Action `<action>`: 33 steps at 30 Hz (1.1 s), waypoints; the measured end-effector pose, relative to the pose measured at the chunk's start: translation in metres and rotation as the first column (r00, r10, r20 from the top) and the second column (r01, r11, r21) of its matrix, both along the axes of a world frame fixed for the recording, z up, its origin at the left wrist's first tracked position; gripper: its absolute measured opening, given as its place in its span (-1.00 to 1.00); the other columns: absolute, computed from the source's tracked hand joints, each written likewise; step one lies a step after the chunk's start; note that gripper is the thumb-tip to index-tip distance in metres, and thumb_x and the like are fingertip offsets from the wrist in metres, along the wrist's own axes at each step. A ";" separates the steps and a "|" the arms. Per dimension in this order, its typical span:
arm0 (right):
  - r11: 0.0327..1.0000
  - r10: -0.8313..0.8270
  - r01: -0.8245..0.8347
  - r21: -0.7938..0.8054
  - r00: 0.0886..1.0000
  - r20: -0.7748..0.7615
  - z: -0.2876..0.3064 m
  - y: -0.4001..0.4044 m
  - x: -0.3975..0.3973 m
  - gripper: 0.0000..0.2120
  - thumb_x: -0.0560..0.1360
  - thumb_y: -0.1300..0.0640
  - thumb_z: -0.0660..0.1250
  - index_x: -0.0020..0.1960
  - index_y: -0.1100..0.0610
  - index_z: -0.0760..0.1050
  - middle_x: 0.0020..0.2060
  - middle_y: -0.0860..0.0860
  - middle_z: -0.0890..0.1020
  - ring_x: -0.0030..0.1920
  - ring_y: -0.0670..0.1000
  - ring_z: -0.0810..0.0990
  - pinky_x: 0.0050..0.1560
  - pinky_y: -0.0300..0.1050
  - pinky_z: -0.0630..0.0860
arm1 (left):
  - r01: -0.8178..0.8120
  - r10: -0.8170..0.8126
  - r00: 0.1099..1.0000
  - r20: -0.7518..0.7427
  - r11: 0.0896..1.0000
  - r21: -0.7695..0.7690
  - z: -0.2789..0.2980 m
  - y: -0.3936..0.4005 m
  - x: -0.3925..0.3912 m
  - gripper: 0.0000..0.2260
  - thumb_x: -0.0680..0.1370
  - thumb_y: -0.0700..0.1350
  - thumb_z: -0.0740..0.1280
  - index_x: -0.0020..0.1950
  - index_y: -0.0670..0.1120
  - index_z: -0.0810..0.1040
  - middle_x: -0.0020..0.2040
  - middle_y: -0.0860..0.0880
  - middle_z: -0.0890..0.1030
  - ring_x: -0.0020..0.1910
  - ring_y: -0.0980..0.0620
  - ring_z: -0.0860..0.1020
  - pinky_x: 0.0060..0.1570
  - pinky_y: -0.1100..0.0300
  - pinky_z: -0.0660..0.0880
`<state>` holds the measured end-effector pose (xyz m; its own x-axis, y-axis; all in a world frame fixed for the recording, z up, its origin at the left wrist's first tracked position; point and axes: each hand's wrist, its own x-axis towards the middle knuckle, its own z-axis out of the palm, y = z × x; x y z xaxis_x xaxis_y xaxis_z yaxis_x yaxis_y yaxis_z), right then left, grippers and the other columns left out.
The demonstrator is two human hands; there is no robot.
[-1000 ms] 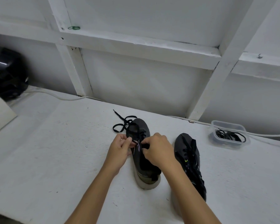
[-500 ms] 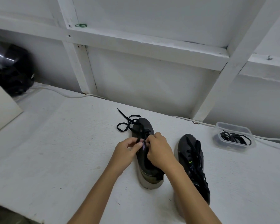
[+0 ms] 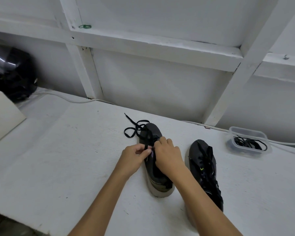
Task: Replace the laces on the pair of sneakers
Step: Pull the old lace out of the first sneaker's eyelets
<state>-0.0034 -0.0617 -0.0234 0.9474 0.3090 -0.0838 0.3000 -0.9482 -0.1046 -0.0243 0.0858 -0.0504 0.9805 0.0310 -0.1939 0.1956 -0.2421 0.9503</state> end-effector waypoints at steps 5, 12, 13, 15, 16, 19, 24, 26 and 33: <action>1.000 -0.005 0.005 0.015 1.000 0.001 0.000 0.000 -0.001 -0.78 0.66 0.12 0.15 0.27 0.16 0.40 0.26 0.09 0.39 0.25 0.14 0.36 0.01 0.03 0.34 | 0.026 -0.026 1.000 0.010 0.999 0.032 0.004 0.002 0.002 -0.88 0.57 -0.07 0.43 0.05 0.11 0.71 -0.08 0.17 0.73 -0.01 0.25 0.65 0.11 0.27 0.54; 0.995 -0.023 0.028 0.097 0.998 -0.057 0.001 0.002 -0.001 -0.83 0.65 0.19 0.18 0.23 0.18 0.39 0.24 0.10 0.35 0.21 0.15 0.34 -0.08 0.04 0.37 | 0.052 -0.051 0.999 -0.017 0.997 0.055 0.005 0.007 0.007 -0.91 0.56 -0.04 0.43 0.01 0.13 0.70 -0.08 0.15 0.73 -0.02 0.22 0.66 0.14 0.19 0.56; 0.992 -0.024 0.032 0.123 0.997 -0.070 0.001 0.001 -0.001 -0.83 0.64 0.21 0.19 0.22 0.17 0.39 0.24 0.10 0.35 0.21 0.14 0.33 -0.06 0.04 0.40 | 0.044 -0.044 0.999 -0.012 0.997 0.066 0.004 0.006 0.007 -0.91 0.57 -0.04 0.42 0.00 0.14 0.70 -0.09 0.15 0.72 -0.03 0.21 0.66 0.14 0.18 0.56; 0.983 -0.018 0.036 0.182 0.995 -0.100 0.002 -0.002 -0.001 -0.82 0.61 0.23 0.20 0.21 0.17 0.40 0.23 0.09 0.36 0.21 0.14 0.33 -0.01 0.05 0.46 | 0.022 -0.022 1.000 0.001 0.997 0.076 0.002 0.005 0.006 -0.91 0.58 -0.03 0.41 -0.03 0.14 0.70 -0.11 0.15 0.72 -0.04 0.19 0.66 0.12 0.15 0.57; 0.976 -0.017 0.041 0.214 0.993 -0.116 0.001 -0.004 -0.001 -0.83 0.61 0.23 0.20 0.20 0.17 0.41 0.22 0.09 0.37 0.21 0.13 0.33 0.03 0.06 0.48 | 0.014 -0.014 1.000 0.009 0.997 0.073 0.001 0.004 0.005 -0.91 0.58 -0.03 0.40 -0.03 0.13 0.70 -0.12 0.14 0.72 -0.04 0.17 0.66 0.12 0.14 0.58; 0.957 -0.013 0.053 0.285 0.990 -0.139 0.000 -0.010 -0.003 -0.83 0.64 0.17 0.19 0.20 0.16 0.45 0.19 0.07 0.40 0.20 0.11 0.33 0.12 0.05 0.48 | -0.013 0.011 1.000 0.026 0.997 0.073 0.000 0.002 0.003 -0.91 0.59 -0.04 0.39 -0.03 0.10 0.70 -0.12 0.13 0.72 -0.06 0.17 0.66 0.10 0.15 0.58; 0.929 -0.031 0.089 0.358 0.986 -0.165 0.001 -0.011 -0.005 -0.84 0.65 0.14 0.18 0.16 0.14 0.48 0.15 0.05 0.42 0.20 0.09 0.33 0.16 0.04 0.46 | -0.018 0.018 1.000 0.019 1.000 0.018 0.001 0.000 -0.001 -0.91 0.59 -0.03 0.38 -0.01 0.06 0.70 -0.11 0.09 0.72 -0.04 0.13 0.66 0.08 0.18 0.57; 0.940 -0.038 0.099 0.327 0.981 -0.189 0.003 -0.010 -0.004 -0.87 0.62 0.14 0.19 0.13 0.12 0.45 0.15 0.04 0.41 0.21 0.10 0.32 0.12 0.07 0.46 | 0.004 -0.005 1.000 0.020 1.000 0.017 0.002 -0.001 -0.001 -0.90 0.59 -0.05 0.39 0.03 0.05 0.70 -0.08 0.10 0.73 -0.01 0.15 0.67 0.10 0.21 0.57; 0.974 -0.046 0.088 0.209 0.979 -0.199 0.006 -0.003 -0.001 -0.83 0.58 0.16 0.24 0.16 0.15 0.41 0.18 0.06 0.38 0.23 0.12 0.31 -0.01 0.06 0.36 | 0.005 -0.023 0.995 0.098 0.983 0.185 0.006 -0.002 0.003 -0.93 0.56 -0.07 0.43 -0.02 0.00 0.70 -0.15 0.09 0.71 -0.12 0.20 0.64 -0.08 0.35 0.53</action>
<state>-0.0044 -0.0645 -0.0173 0.9394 0.2757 -0.2039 0.1907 -0.9142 -0.3576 -0.0208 0.0837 -0.0441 0.9952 0.0435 -0.0881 0.0982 -0.4167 0.9037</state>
